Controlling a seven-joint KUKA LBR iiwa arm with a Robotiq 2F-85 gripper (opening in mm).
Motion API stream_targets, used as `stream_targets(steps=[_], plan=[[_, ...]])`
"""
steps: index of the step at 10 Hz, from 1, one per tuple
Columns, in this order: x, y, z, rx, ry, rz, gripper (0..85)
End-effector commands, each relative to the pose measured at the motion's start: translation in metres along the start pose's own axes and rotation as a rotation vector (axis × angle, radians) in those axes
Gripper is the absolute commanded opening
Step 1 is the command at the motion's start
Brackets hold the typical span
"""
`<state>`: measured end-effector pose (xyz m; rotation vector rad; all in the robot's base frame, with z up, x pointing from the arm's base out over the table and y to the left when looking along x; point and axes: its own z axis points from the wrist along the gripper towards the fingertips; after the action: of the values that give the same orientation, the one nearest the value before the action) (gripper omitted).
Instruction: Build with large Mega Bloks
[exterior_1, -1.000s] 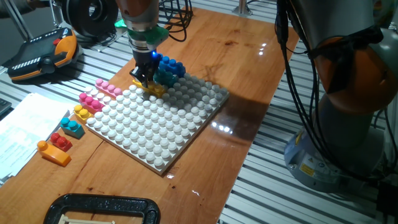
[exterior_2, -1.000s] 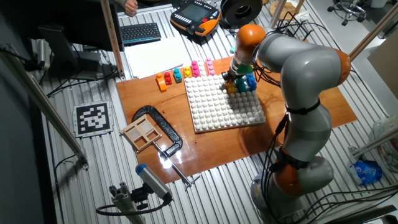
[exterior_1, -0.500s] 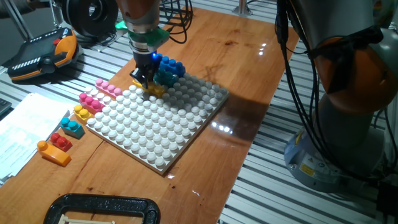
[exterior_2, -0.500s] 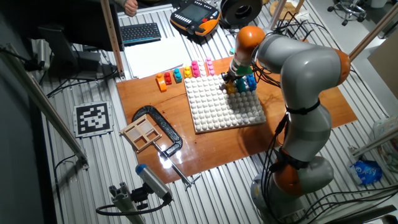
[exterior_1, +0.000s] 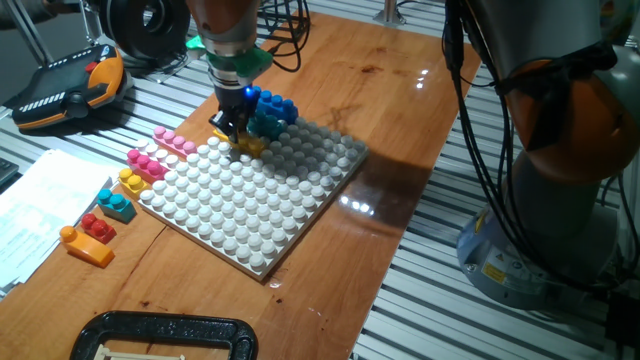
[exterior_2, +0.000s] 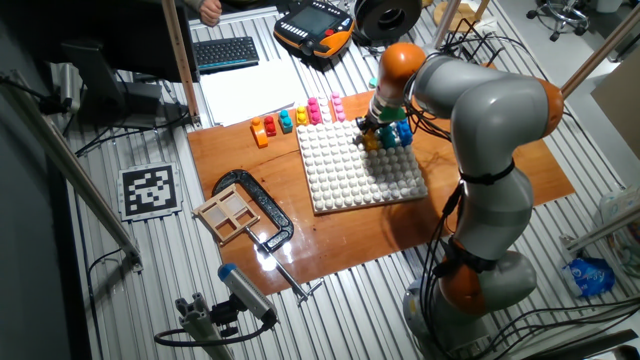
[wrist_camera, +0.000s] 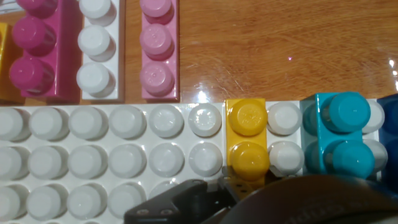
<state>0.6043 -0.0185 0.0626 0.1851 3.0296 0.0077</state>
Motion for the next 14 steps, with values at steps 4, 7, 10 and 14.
stream_targets(steps=[4,7,10,14], plan=[[0.001,0.001,0.002,-0.002,-0.006,-0.001,0.0],[0.0,0.003,0.0,0.006,-0.002,0.016,17.0],[-0.002,0.002,-0.007,0.005,0.003,0.035,34.0],[-0.012,0.005,-0.037,0.014,0.037,0.022,34.0]])
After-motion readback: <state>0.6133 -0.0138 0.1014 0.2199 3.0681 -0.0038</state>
